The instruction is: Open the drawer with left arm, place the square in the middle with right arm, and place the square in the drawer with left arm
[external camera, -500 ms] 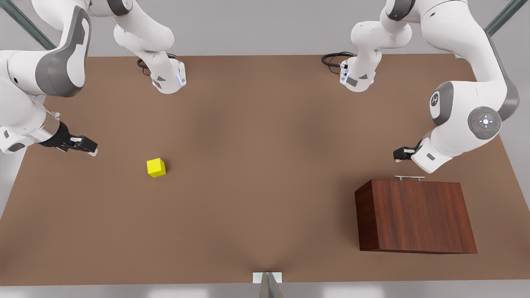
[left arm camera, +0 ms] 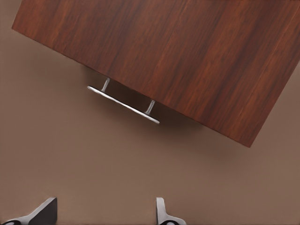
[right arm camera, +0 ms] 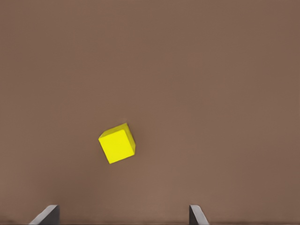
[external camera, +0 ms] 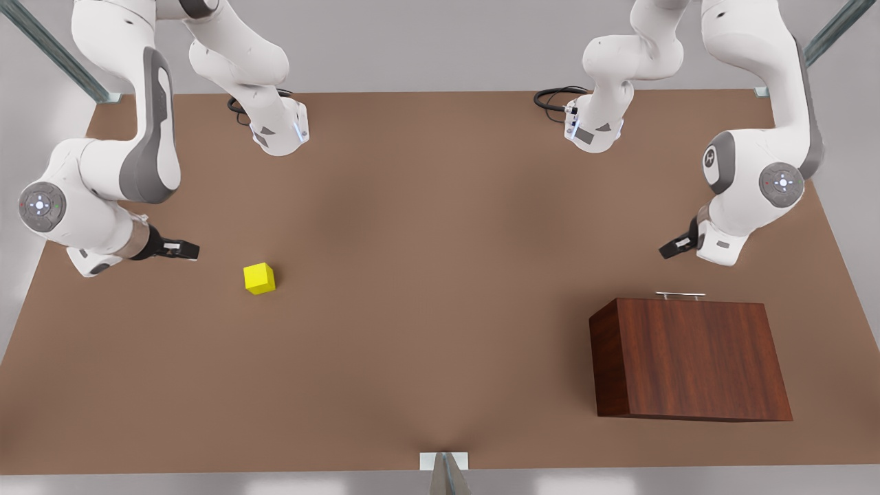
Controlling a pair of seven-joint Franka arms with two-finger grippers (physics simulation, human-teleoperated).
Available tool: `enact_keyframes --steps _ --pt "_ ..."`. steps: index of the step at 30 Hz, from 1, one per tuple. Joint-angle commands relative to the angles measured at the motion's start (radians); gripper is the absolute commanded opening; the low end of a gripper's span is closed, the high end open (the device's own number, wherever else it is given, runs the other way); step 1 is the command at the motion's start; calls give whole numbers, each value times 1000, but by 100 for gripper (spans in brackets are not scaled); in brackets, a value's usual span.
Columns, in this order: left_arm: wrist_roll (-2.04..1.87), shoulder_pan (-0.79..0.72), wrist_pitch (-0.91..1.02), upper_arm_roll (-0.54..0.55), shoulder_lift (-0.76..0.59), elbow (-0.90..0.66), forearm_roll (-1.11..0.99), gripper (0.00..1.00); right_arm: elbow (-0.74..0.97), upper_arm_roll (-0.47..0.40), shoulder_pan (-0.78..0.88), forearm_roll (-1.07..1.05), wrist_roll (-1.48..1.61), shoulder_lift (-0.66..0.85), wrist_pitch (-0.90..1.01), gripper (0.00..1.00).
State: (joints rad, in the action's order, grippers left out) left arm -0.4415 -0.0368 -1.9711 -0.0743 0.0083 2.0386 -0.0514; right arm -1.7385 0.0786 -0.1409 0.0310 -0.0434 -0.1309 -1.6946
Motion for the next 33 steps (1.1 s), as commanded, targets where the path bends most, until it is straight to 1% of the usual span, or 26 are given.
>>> enact_keyframes --steps 1,2,3,4,6,8,9,10,11,12,13,15,16,17,20,22,24,29,32,33 --pt "-980 -14 -393 -5 -13 80 1 100 -39 -3 1 7 149 7 -129 100" --pt "-1071 -12 -457 -16 -14 118 1 100 -87 -13 1 7 174 20 -163 100" --pt "-1137 -12 -476 -16 -11 123 1 100 -153 -14 1 6 253 30 -226 100" --pt "-1206 -12 -497 -16 -5 124 1 100 -173 -13 3 6 302 25 -237 100" --pt "-1316 -12 -531 -18 13 124 1 100 -181 -10 17 7 368 17 -240 100" --pt "-1353 -11 -532 -35 13 130 1 100 -211 -8 17 7 525 7 -316 100" --pt "-1361 -11 -581 -36 4 181 2 100 -211 -8 18 9 608 -21 -358 100" --pt "-1379 -11 -591 -36 -4 196 2 100 -219 -8 18 9 686 -36 -393 100" --pt "-1405 -11 -591 -36 -2 198 2 100 -223 -7 18 9 694 -44 -404 100" --pt "-1422 -11 -615 -36 1 207 2 100 -201 -3 18 9 761 -96 -405 100" --pt "-1424 -11 -647 -36 4 229 4 100 -197 0 20 9 786 -111 -419 100" --pt "-1450 -11 -673 -51 6 238 5 100 -204 3 60 6 893 -150 -496 100" --pt "-1451 -11 -681 -52 6 247 18 100 -205 3 63 6 929 -173 -500 100" --pt "-1451 -11 -687 -52 7 250 48 100 -205 4 61 4 930 -180 -511 100" --pt "-1451 -11 -735 -52 7 296 50 100 -208 6 61 -5 930 -210 -543 100" --pt "-1451 -11 -744 -52 9 301 50 100 -214 6 77 -6 930 -236 -605 100" --pt "-1450 -11 -825 -52 30 339 50 100 -213 6 78 -9 929 -256 -616 100" --pt "-1333 -11 -828 -50 44 342 38 100 -223 4 86 -45 921 -263 -631 100" --pt "-1330 -11 -845 -50 64 341 38 100 -262 6 90 -54 915 -262 -645 100" --pt "-1330 -11 -845 -50 67 341 38 100 -300 6 90 -54 909 -254 -678 100"
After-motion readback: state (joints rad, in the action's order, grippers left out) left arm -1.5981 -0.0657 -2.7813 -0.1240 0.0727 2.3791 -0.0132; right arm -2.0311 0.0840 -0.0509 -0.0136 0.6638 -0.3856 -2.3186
